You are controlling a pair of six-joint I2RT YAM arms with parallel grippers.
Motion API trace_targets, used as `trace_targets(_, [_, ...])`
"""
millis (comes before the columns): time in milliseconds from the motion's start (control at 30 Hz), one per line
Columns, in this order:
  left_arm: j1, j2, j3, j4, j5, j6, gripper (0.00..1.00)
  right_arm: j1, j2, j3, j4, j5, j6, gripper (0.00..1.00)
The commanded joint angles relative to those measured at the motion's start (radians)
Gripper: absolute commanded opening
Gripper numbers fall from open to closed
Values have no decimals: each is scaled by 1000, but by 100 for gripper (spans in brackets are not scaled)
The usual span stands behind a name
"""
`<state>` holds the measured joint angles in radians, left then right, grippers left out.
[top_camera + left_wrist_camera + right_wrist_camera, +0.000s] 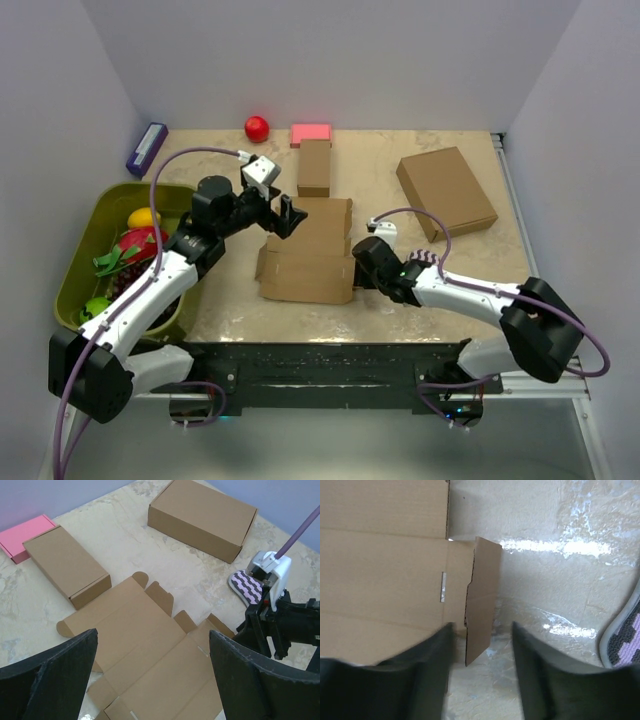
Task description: Fold the paper box
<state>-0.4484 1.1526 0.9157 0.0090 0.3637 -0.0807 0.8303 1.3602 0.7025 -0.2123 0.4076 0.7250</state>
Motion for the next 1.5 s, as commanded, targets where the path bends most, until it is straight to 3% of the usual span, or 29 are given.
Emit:
trace_targets(0, [-12,-11,-8,28,41,36,97,1,22,14,45,62,-21,38])
trace_targets(167, [-22,-11,-9,32,86,47,97,1,-1,48,42,97,-137,0])
trace_targets(267, [-33,-10,-11,32,141,64,97,1,-65,75,47,77,-280,0])
trace_targets(400, [-42,-8,-11,43,270,71,97,0,-170,146,5,-70,-514,0])
trace_targets(500, [-42,-11,-12,54,375,76,98,1,-228,221,-90,-237,-599,0])
trace_targets(733, [-42,-50,-24,84,501,102,100,3,-219,388,-363,-406,-648,0])
trace_targets(933, [-42,-36,-23,101,529,88,100,0,-202,480,-473,-500,-696,0])
trace_targets(1100, [-42,-34,-31,97,529,90,100,1,-214,503,-487,-576,-719,0])
trace_targets(1333, [-46,44,-18,118,721,38,100,1,-227,543,-498,-728,-766,0])
trace_targets(1467, [-50,58,-17,111,727,39,100,1,-219,565,-509,-773,-788,0])
